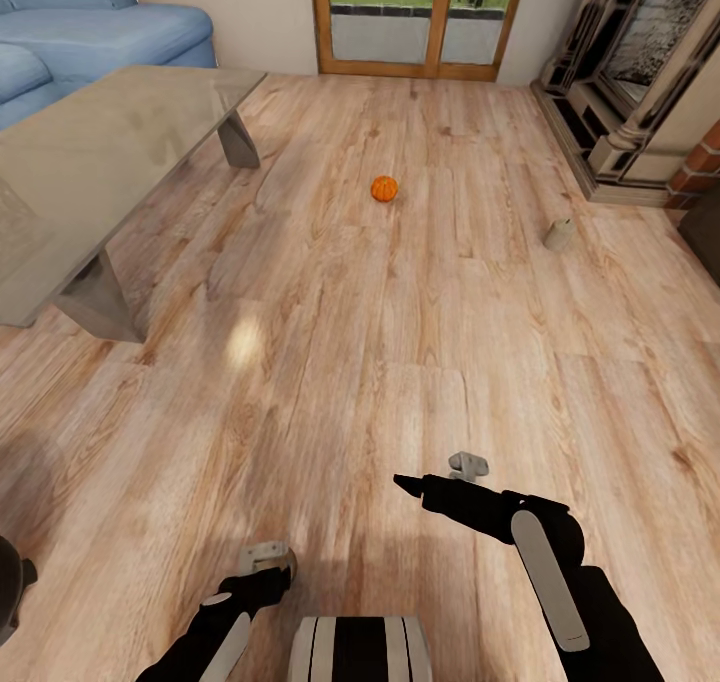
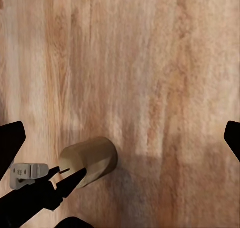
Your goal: Place each of the two pumpkins and all three candles from the living room inside a cabinet in the living room (use any cabinet), then make sure every cabinet is closed, and position the cauldron so it is next to a table in the living room.
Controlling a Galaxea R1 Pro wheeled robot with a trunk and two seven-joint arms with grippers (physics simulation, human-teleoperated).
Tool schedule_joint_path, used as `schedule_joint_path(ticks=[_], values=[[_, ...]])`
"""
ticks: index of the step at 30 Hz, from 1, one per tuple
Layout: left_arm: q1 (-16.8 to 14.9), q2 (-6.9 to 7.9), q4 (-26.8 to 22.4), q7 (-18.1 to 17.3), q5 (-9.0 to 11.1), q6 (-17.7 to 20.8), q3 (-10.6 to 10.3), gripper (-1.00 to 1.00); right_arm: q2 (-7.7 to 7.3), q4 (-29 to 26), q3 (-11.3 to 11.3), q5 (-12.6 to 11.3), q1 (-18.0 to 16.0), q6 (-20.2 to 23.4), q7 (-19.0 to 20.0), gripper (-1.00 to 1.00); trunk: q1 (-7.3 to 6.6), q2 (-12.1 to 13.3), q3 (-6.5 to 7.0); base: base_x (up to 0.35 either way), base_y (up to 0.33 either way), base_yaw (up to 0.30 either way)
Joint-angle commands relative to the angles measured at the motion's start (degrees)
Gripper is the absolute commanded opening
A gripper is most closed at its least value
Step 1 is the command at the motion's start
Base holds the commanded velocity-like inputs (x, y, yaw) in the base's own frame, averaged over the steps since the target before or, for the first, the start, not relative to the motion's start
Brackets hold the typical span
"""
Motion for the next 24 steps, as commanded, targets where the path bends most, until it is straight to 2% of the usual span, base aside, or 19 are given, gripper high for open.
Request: schedule_joint_path(ticks=[1,4,10,24], values=[[0.0,0.07,-0.1,0.5,0.6,0.0,-0.3,1.00,0.03,0.0,-0.1,0.6,0.0,0.2,0.6,1.00,-0.01,0.0,-0.04,0.000,0.000,0.000],[0.0,0.07,-0.1,0.5,0.6,-0.1,-0.3,1.00,0.03,0.0,0.1,0.6,0.0,0.2,0.6,1.00,-0.01,0.0,-0.04,0.077,0.000,0.000],[0.0,0.07,-0.1,0.5,0.6,-0.2,-0.3,1.00,0.03,0.0,1.9,0.7,0.0,0.1,0.5,1.00,-0.01,0.0,-0.04,0.107,0.000,0.000],[0.0,0.07,-0.1,0.5,0.7,-0.2,-0.2,1.00,0.03,0.0,2.0,0.7,0.0,0.1,0.6,1.00,-0.01,0.0,-0.04,0.003,0.000,0.000]])
